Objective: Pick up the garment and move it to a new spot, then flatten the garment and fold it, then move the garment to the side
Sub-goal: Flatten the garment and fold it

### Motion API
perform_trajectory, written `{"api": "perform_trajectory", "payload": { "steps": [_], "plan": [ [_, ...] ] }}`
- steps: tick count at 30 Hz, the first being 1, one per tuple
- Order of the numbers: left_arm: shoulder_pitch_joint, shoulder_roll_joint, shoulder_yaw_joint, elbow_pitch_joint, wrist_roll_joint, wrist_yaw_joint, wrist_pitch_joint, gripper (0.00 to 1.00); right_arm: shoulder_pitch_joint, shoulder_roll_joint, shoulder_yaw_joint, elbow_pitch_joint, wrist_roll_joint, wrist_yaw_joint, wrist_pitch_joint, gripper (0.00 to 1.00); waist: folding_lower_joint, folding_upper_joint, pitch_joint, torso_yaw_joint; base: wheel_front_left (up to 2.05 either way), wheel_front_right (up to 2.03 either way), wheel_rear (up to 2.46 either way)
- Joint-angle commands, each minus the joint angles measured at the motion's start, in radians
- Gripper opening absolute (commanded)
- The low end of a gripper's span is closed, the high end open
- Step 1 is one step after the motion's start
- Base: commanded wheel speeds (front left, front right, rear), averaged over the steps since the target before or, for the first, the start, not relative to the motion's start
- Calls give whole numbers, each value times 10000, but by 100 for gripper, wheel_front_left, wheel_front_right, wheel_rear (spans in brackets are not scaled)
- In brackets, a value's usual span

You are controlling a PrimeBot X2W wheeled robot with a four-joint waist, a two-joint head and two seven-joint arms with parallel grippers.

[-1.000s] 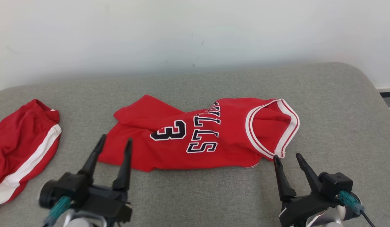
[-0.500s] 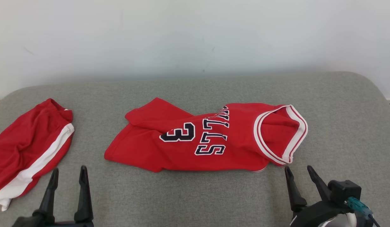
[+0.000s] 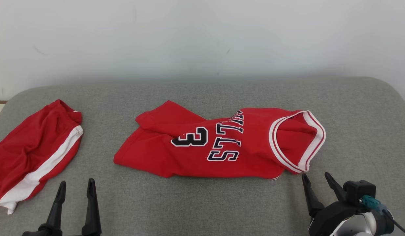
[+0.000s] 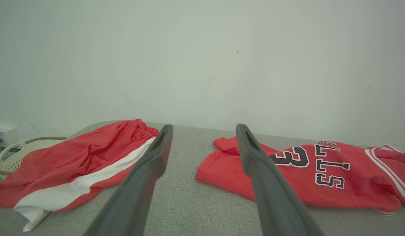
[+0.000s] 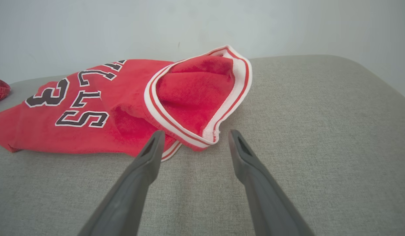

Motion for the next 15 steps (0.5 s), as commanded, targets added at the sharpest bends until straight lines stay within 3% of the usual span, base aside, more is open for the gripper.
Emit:
{"api": "perform_trajectory", "payload": {
  "steps": [1, 15],
  "plan": [
    [43, -60, 37, 44, 152, -75, -43, 100, -171, -141, 34, 214, -36, 4, 61, 100, 0, 0, 33, 57, 0, 0, 0],
    [-180, -440, 334, 345, 396, -581, -44, 100, -1807, -887, 530, 3216, 701, 4, -14, 100, 0, 0, 376, 696, 0, 0, 0]
  ]
}}
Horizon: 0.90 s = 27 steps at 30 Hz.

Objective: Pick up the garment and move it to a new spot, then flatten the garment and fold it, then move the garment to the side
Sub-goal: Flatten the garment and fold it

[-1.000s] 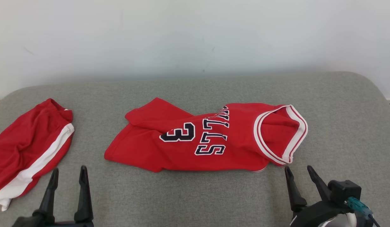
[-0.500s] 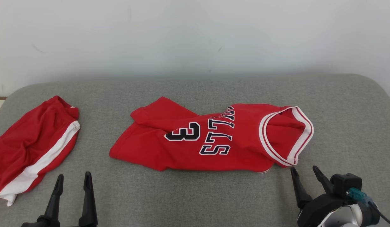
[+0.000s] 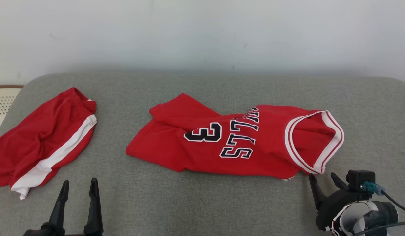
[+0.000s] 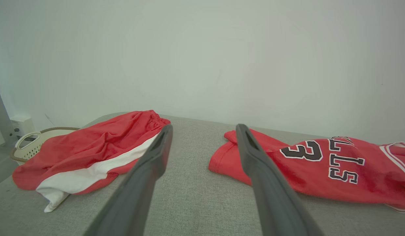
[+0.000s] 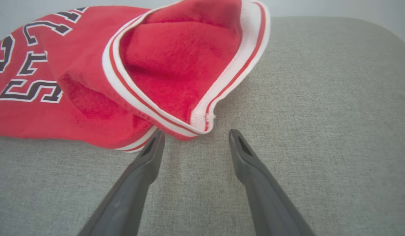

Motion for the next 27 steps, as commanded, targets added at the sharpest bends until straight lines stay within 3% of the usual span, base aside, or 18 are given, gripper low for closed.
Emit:
{"api": "perform_trajectory", "payload": {
  "steps": [1, 9, 10, 12, 19, 27],
  "plan": [
    [-133, -16, 64, 26, 98, -77, -44, 100, -276, -103, 121, 322, 102, 4, -87, 100, -1, -1, 169, 157, 0, 0, 0],
    [-351, -121, 201, 99, 233, -256, -44, 100, -1479, -184, 598, 1886, 494, 4, -448, 100, -1, -1, 610, 393, 0, 0, 0],
    [-380, -140, 213, 123, 249, -267, -44, 100, -1601, -152, 705, 2069, 594, 4, -463, 88, -1, -1, 645, 406, 0, 0, 0],
    [-421, -180, 247, 167, 291, -325, -44, 100, -1845, -165, 890, 2349, 708, 3, -592, 0, -1, -1, 696, 418, 0, 0, 0],
    [-354, -313, 388, 373, 384, -394, -44, 100, -2218, -106, 1514, 2759, 1364, 4, -1468, 0, -1, -1, 512, 212, 0, 0, 0],
    [-69, -452, 475, 545, 417, -507, -44, 100, -2068, -587, 2603, 1475, 2507, 3, -1502, 0, -1, -1, 56, -242, 0, 0, 0]
  ]
}}
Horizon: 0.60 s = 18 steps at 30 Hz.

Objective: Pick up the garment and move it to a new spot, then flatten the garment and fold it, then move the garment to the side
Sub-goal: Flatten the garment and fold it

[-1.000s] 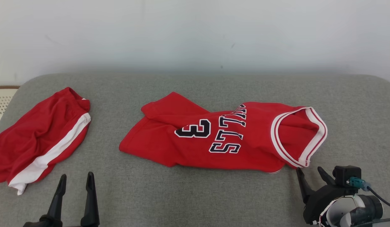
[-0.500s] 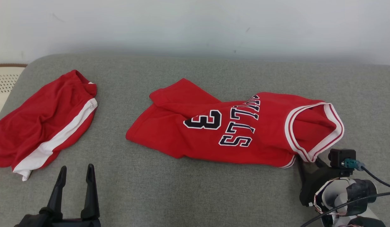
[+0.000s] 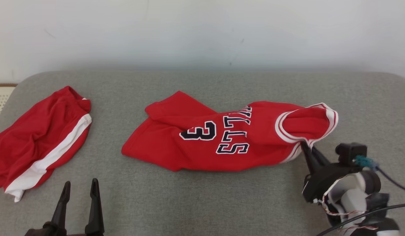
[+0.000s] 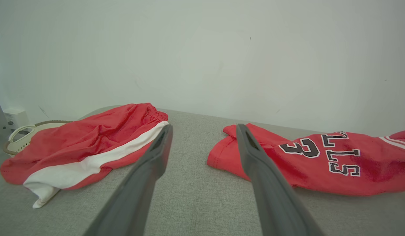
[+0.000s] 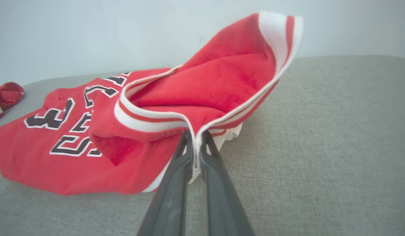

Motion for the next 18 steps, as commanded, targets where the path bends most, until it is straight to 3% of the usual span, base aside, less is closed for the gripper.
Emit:
{"api": "perform_trajectory", "payload": {
  "steps": [1, 13, 18],
  "plan": [
    [143, -11, 40, 46, 103, -15, -44, 100, 79, -266, 71, -257, 154, -1, 44, 0, -1, -1, -186, -207, 0, 0, 0],
    [483, -238, 206, 74, 184, -92, -44, 100, 902, -1406, -272, -5112, 1501, -1, 2190, 0, -1, -1, -488, -628, 0, 0, 0],
    [554, -268, 269, 76, 192, -158, -44, 100, 1744, -1362, -918, -7027, 1826, -1, 3299, 0, -1, -1, -579, -638, 0, 0, 0]
  ]
}}
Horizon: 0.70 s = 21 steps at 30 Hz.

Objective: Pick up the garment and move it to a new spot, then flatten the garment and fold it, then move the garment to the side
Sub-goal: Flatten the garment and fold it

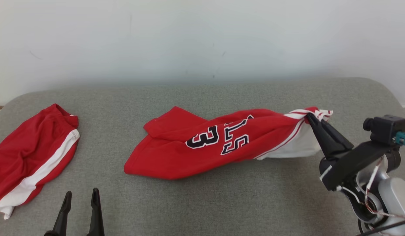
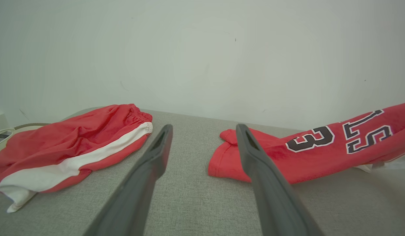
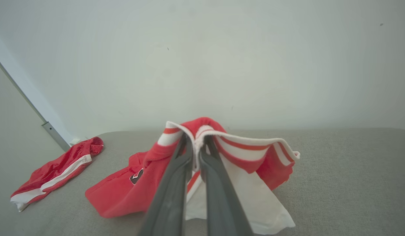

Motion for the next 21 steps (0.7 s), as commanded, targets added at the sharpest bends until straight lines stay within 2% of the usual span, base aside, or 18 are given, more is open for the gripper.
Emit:
{"api": "perform_trajectory", "payload": {
  "steps": [1, 5, 9, 15, 21],
  "plan": [
    [129, -20, 37, -7, 50, 8, -44, 100, 302, 31, -140, -363, 102, -3, 243, 0, 0, 0, -17, 19, 0, 0, 0],
    [198, -32, 73, -53, 64, -13, -44, 100, 1069, 267, -559, -1475, 252, -3, 1075, 0, 0, 0, -12, 65, 0, 0, 0],
    [178, -84, 103, -48, 77, -54, -44, 100, 1452, 488, -1042, -1700, -34, -3, 1463, 0, 0, 0, 64, 79, 0, 0, 0],
    [25, -129, 65, 19, 104, -120, -44, 100, 1245, 611, -1196, -1018, -462, -3, 1554, 0, 0, 0, 148, 154, 0, 0, 0],
    [-159, -168, 16, 97, 159, -217, -44, 100, 580, 771, -1088, 497, -742, -1, 1259, 0, 0, 0, 299, 343, 0, 0, 0]
  ]
}}
